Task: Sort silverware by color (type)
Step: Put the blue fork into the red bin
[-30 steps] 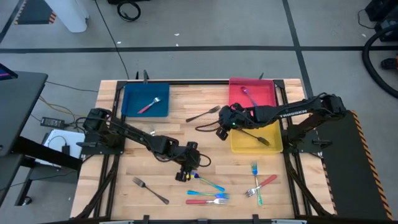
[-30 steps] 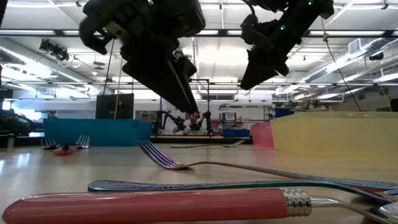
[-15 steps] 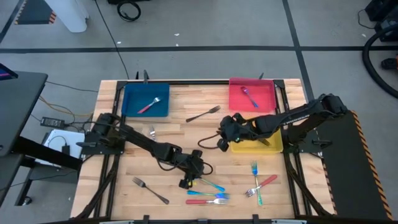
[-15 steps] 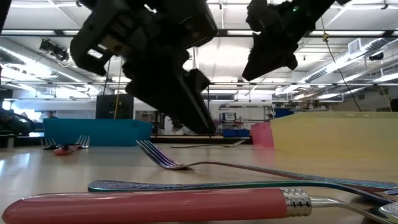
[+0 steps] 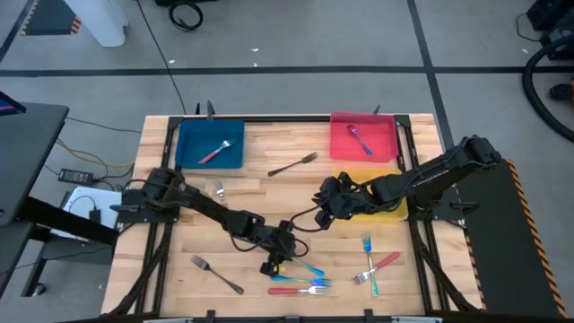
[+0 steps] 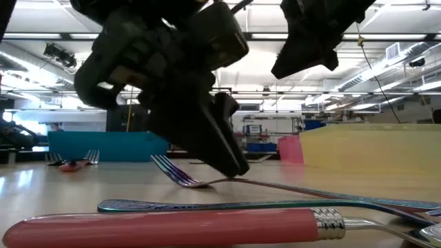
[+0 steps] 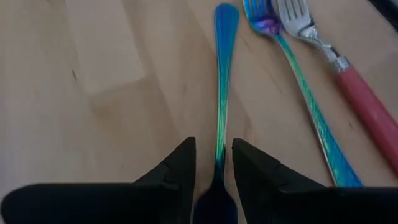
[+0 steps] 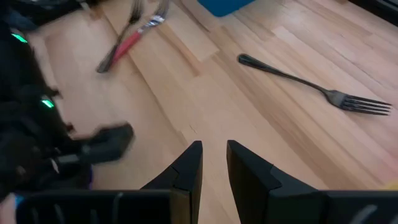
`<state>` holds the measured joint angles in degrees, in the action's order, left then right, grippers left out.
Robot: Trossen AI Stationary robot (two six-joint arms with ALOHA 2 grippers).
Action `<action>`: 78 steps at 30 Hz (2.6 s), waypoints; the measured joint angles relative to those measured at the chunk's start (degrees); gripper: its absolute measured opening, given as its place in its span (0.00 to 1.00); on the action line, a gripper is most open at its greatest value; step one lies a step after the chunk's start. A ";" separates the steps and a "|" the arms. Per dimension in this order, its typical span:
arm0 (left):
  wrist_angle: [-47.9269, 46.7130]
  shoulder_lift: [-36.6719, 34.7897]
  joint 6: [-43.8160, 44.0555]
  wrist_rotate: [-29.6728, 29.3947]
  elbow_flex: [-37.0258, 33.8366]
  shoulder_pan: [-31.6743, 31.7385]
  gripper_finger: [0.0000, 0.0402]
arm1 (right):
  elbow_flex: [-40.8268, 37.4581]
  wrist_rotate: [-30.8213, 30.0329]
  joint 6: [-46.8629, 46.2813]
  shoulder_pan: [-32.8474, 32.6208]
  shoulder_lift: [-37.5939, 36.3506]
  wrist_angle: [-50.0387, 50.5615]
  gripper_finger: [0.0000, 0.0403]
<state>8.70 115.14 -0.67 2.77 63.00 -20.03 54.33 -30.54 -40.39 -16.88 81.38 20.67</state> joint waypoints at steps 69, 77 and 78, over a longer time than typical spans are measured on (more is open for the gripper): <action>-22.51 -16.68 -15.77 -2.98 -0.01 30.46 0.04 | 0.02 -13.47 34.54 6.54 -15.69 10.23 0.20; -21.12 -16.68 -16.41 -2.93 -0.02 36.72 0.04 | 0.02 -23.55 37.69 10.30 -16.74 12.39 0.20; -20.34 -16.68 -16.48 -2.95 -0.02 37.48 0.04 | 0.02 -23.89 37.91 11.04 -16.74 12.75 0.20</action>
<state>-11.64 98.45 -17.15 -0.18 62.98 17.45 54.35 -54.42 -2.48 -5.84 64.64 33.42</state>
